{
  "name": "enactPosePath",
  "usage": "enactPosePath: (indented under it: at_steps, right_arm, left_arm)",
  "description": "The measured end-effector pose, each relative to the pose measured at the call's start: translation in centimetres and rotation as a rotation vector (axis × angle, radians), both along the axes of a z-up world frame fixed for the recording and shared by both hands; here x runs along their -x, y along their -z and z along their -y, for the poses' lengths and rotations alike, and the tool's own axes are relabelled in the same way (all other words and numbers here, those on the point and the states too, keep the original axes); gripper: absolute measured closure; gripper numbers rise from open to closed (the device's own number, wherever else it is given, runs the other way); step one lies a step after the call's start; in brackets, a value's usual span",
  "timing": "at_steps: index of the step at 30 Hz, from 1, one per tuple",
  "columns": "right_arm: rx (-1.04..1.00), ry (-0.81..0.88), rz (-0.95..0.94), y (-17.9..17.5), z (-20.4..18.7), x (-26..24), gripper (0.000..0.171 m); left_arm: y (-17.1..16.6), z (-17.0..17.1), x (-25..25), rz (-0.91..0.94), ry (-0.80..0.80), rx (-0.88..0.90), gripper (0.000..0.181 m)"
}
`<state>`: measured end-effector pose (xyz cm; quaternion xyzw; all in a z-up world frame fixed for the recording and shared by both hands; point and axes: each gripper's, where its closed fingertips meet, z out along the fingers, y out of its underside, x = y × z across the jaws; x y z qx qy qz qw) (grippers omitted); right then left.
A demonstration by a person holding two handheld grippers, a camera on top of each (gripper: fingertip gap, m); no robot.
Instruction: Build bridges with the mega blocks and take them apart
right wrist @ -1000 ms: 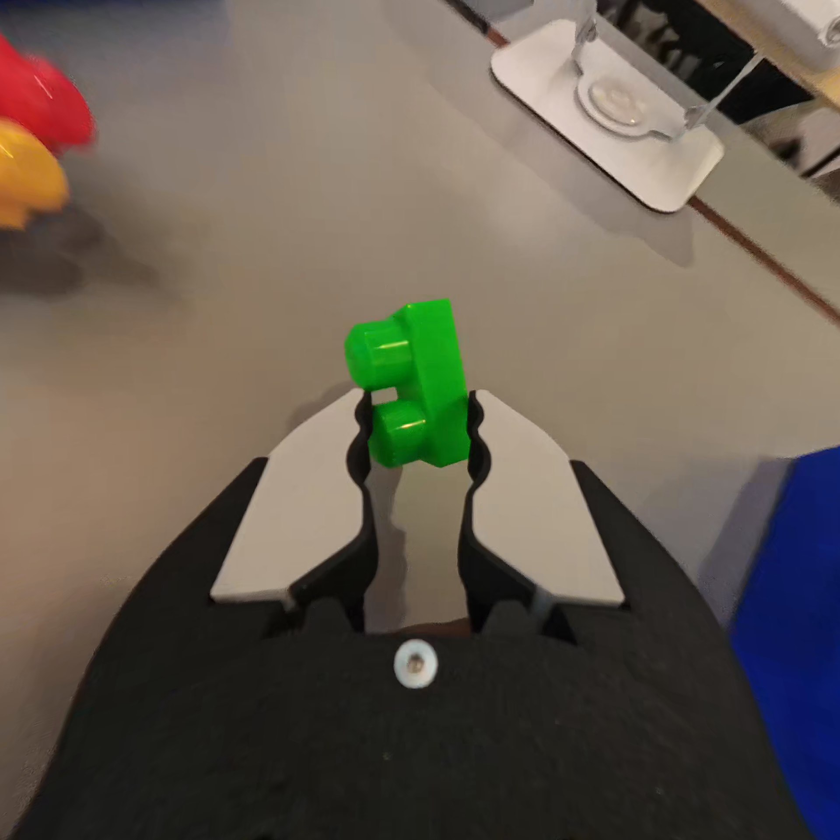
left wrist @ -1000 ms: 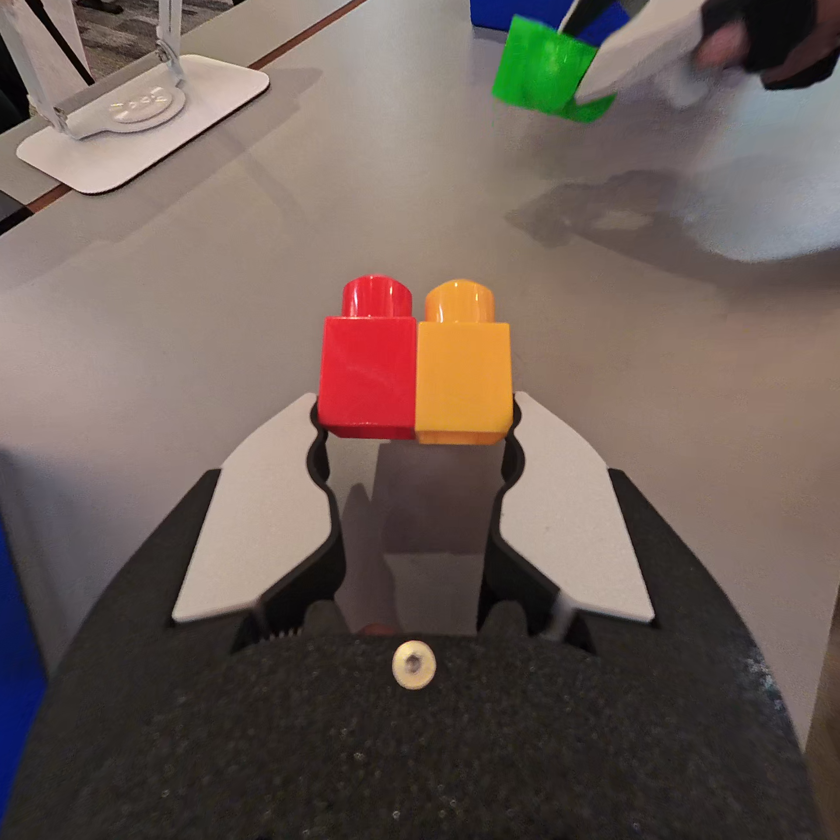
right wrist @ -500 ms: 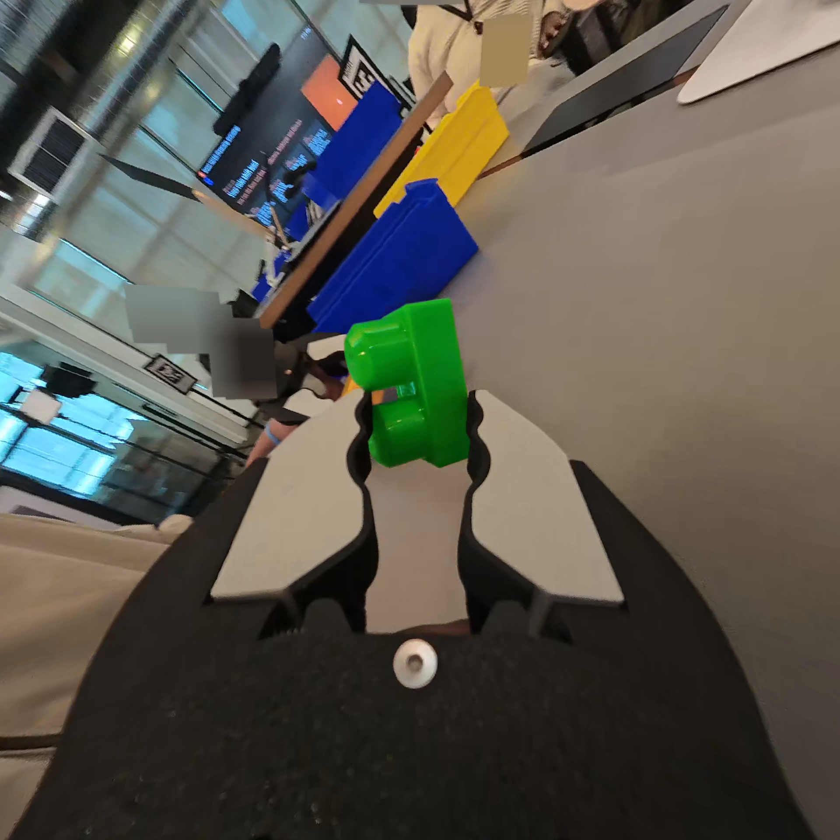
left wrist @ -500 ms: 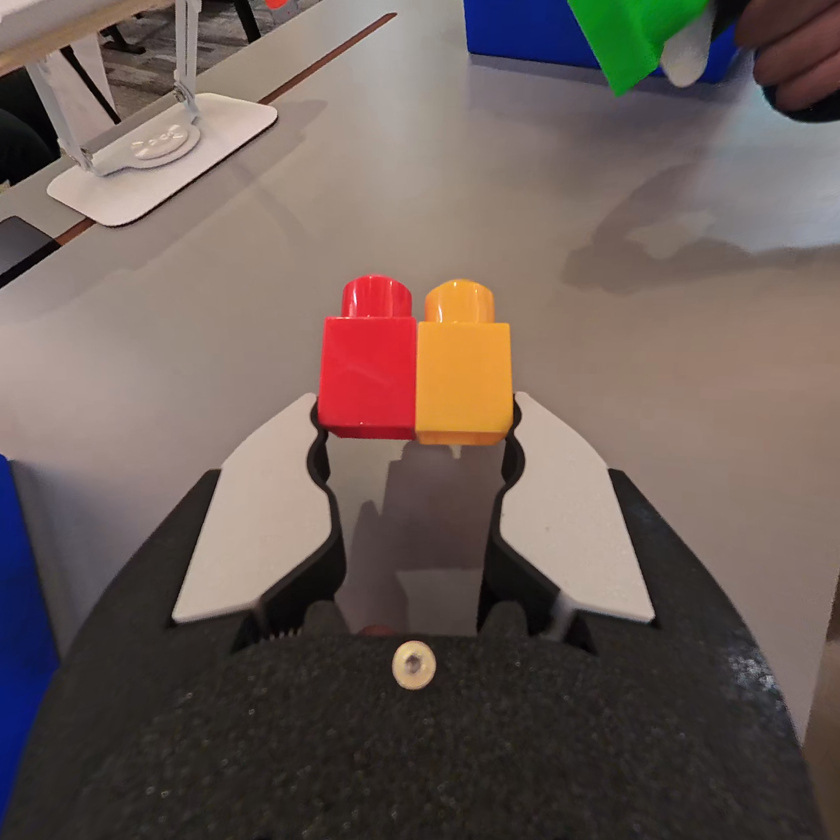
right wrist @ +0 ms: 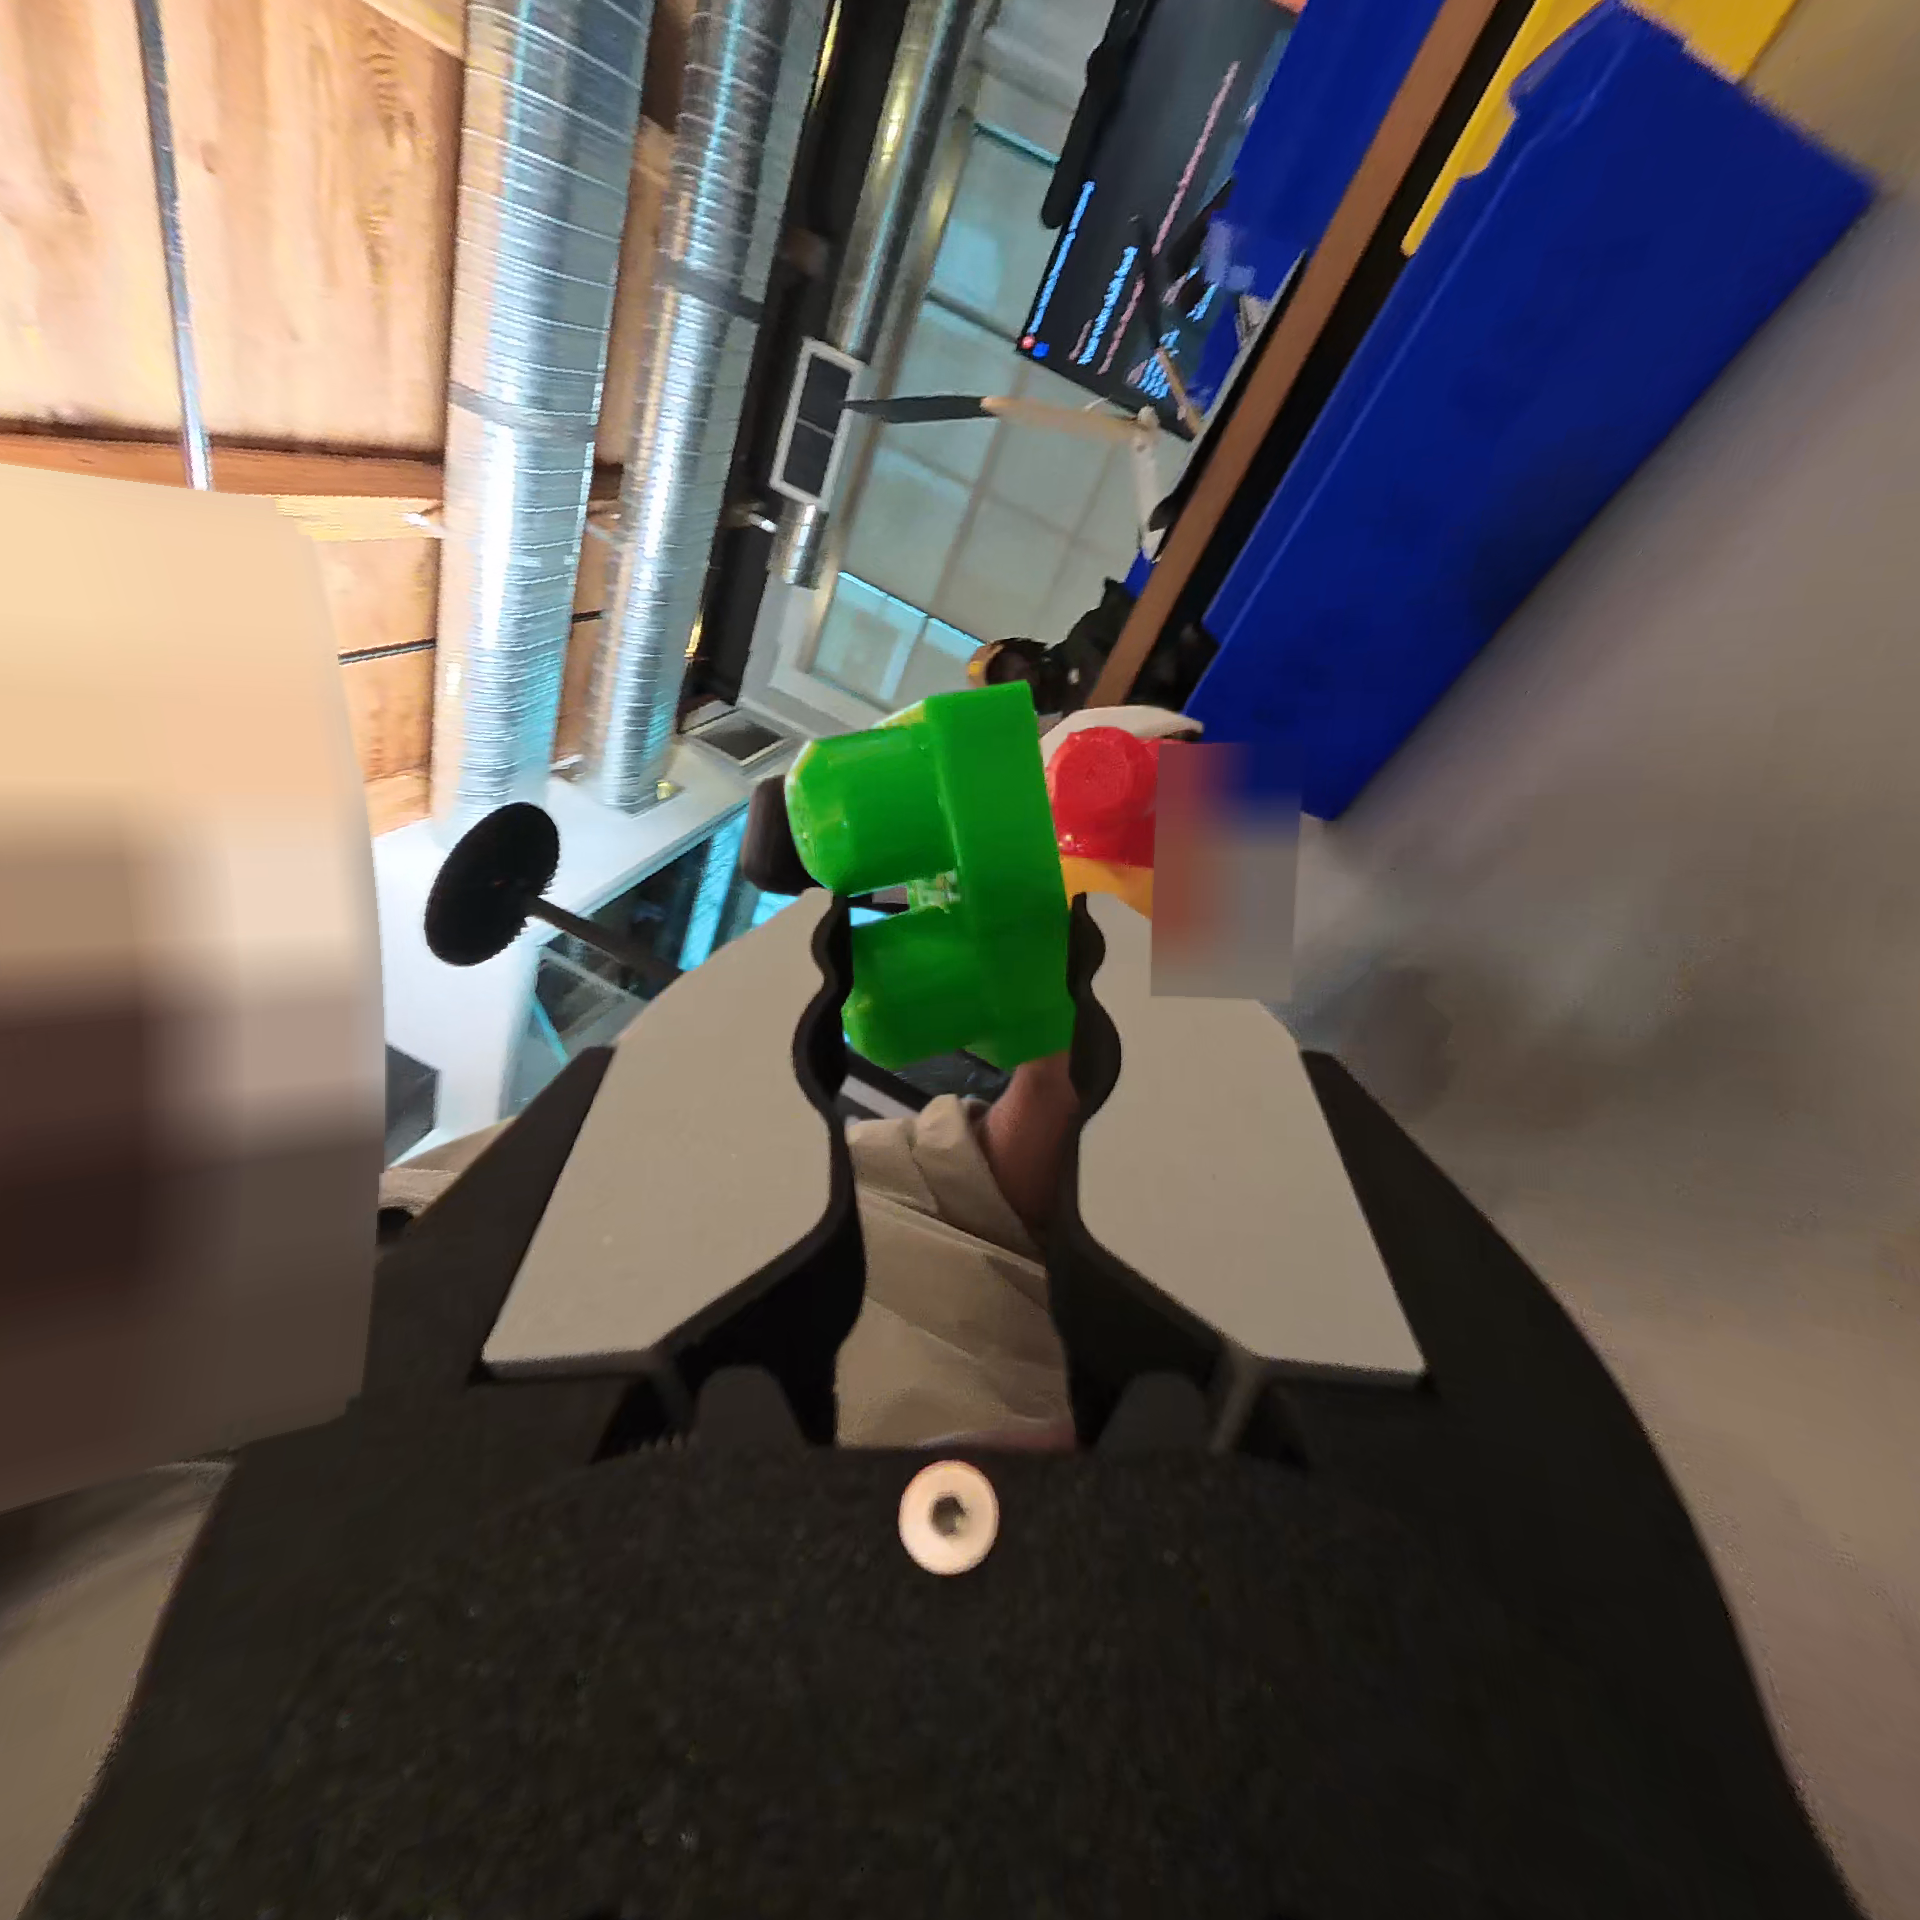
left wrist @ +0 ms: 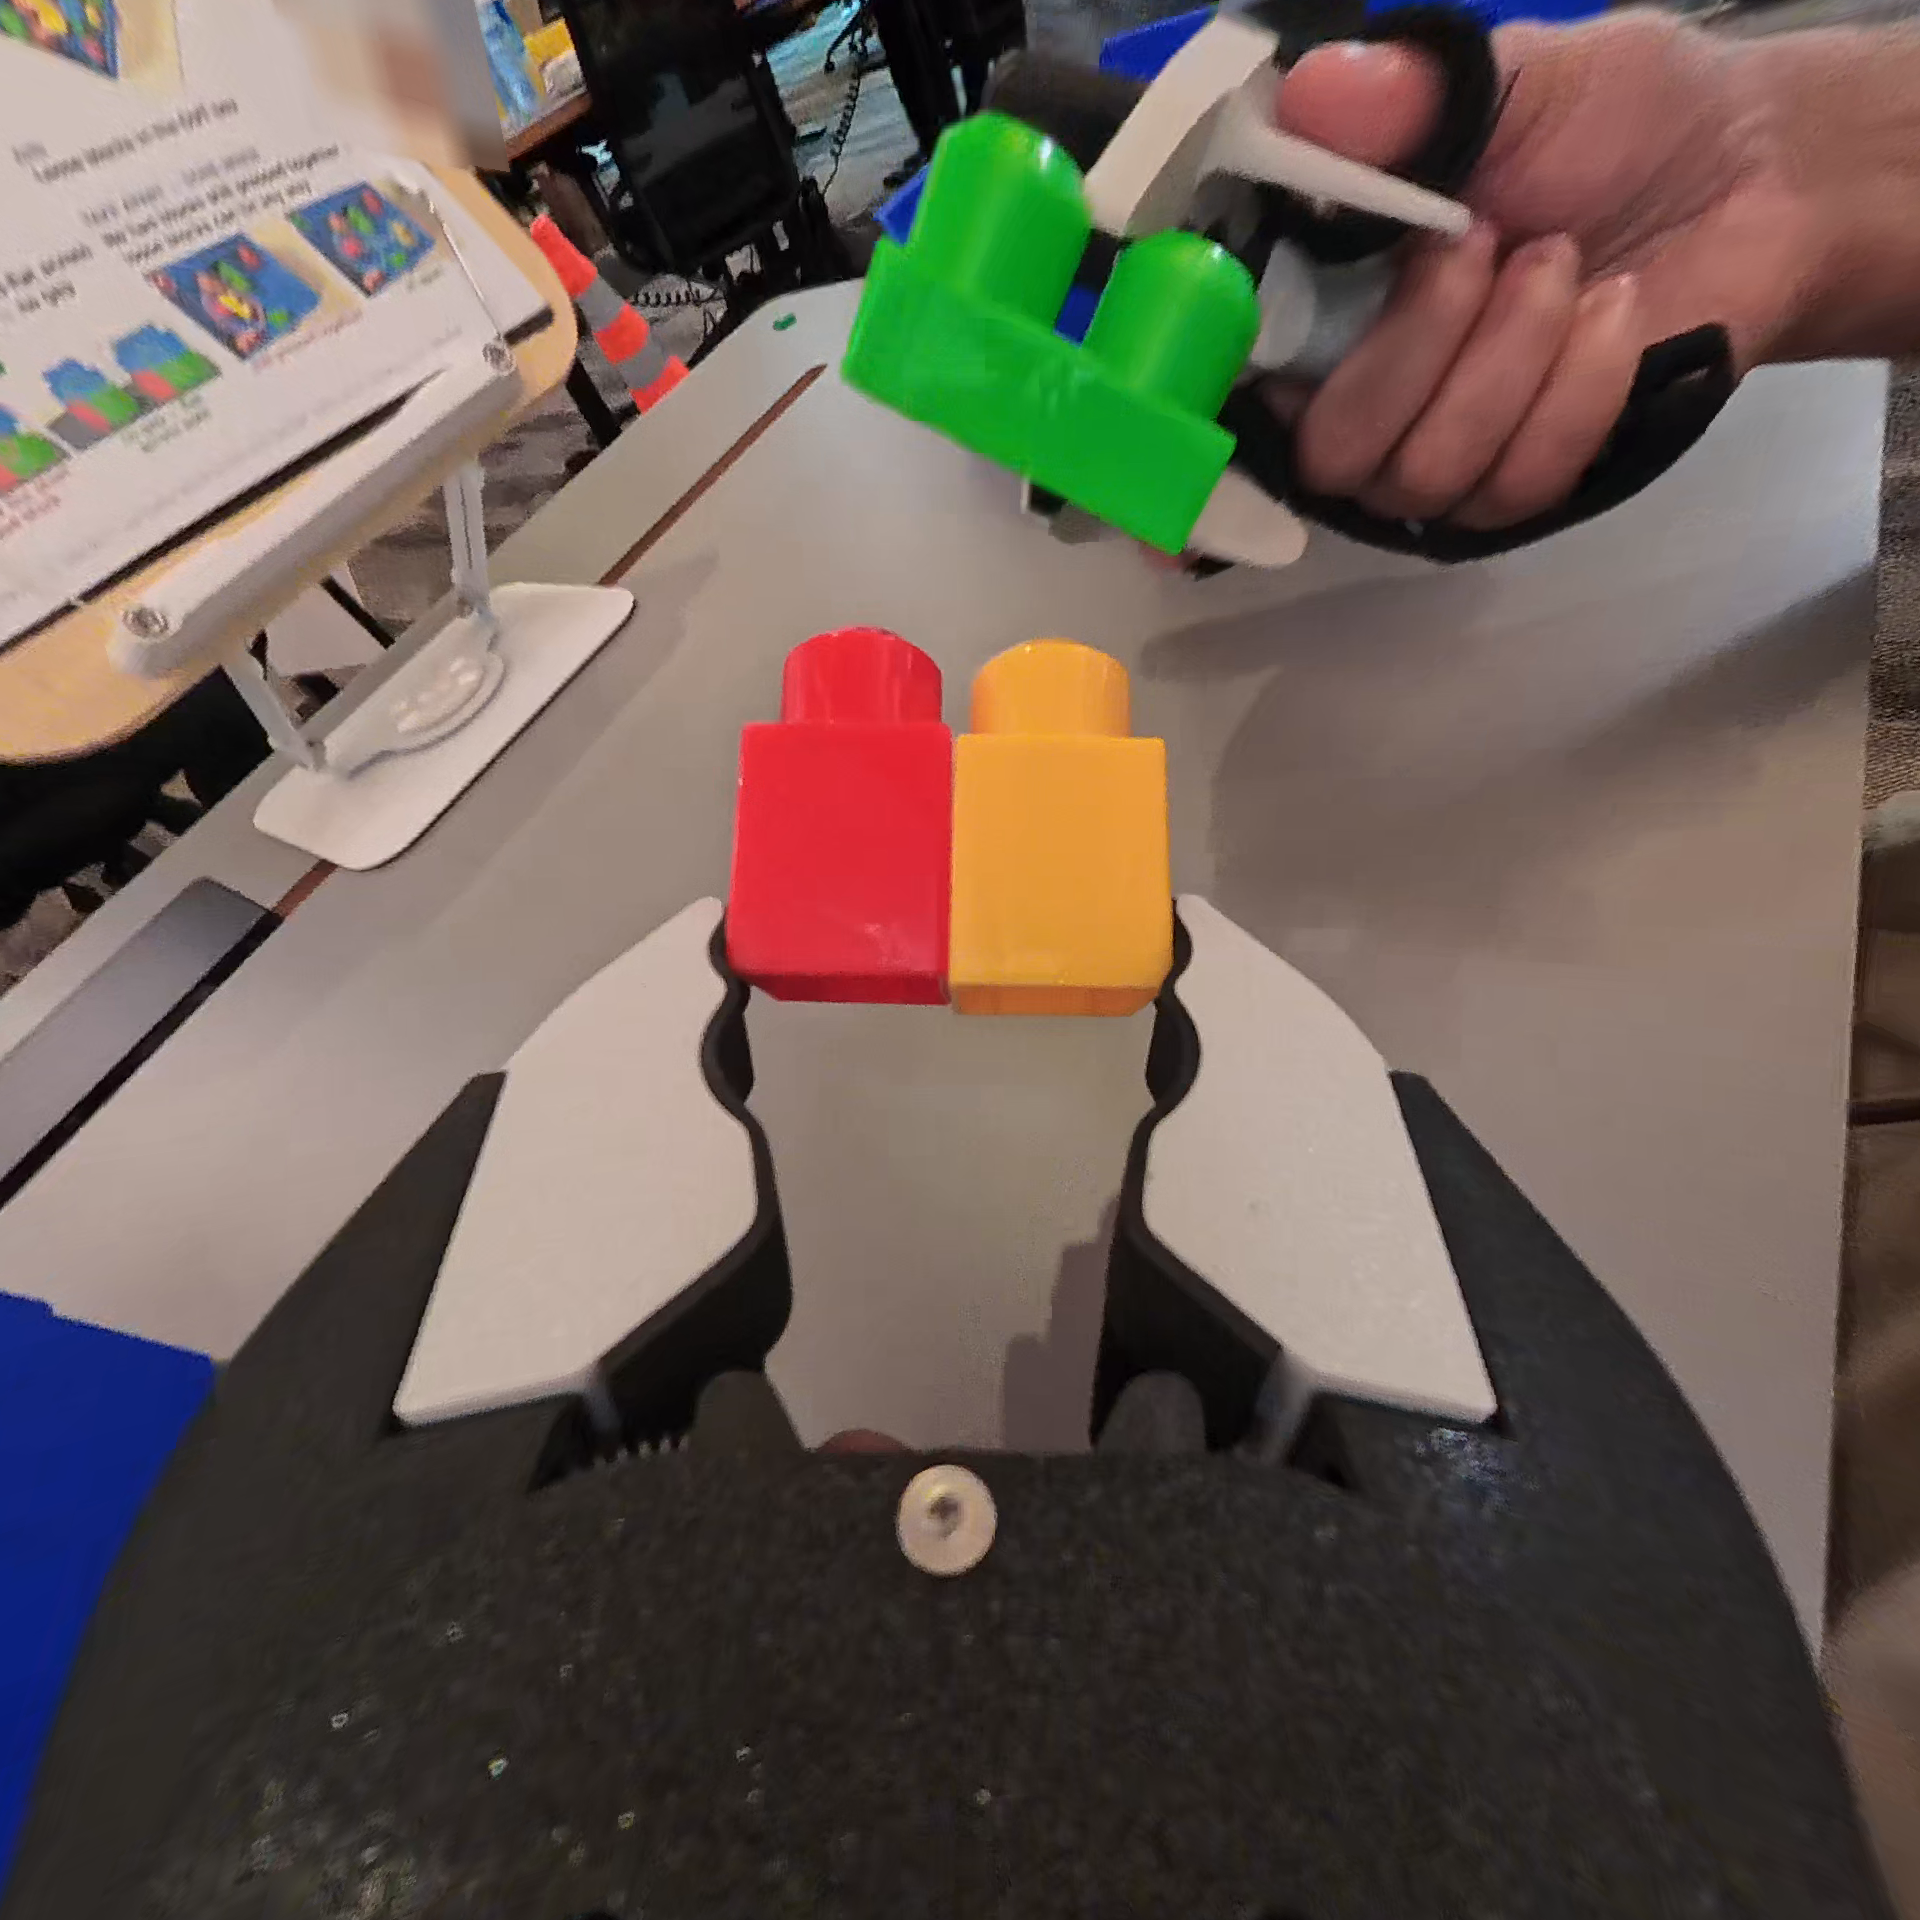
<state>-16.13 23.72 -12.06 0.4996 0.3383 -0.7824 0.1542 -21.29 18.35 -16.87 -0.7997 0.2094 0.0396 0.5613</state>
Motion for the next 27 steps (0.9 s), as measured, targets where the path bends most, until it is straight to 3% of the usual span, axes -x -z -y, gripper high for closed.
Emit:
enactPosePath:
  at_steps: [18, 27]
  right_arm:
    - [0.327, -0.223, 0.014, -0.5, 2.0, -0.6, 0.131]
    - [0.402, -0.222, 0.036, 0.3, 2.1, -0.4, 0.131]
  left_arm:
    - [-2.1, -0.9, -2.7, -0.07, 0.091, -0.084, 0.107]
    - [-2.5, -1.1, -3.4, -0.096, 0.108, -0.109, 0.107]
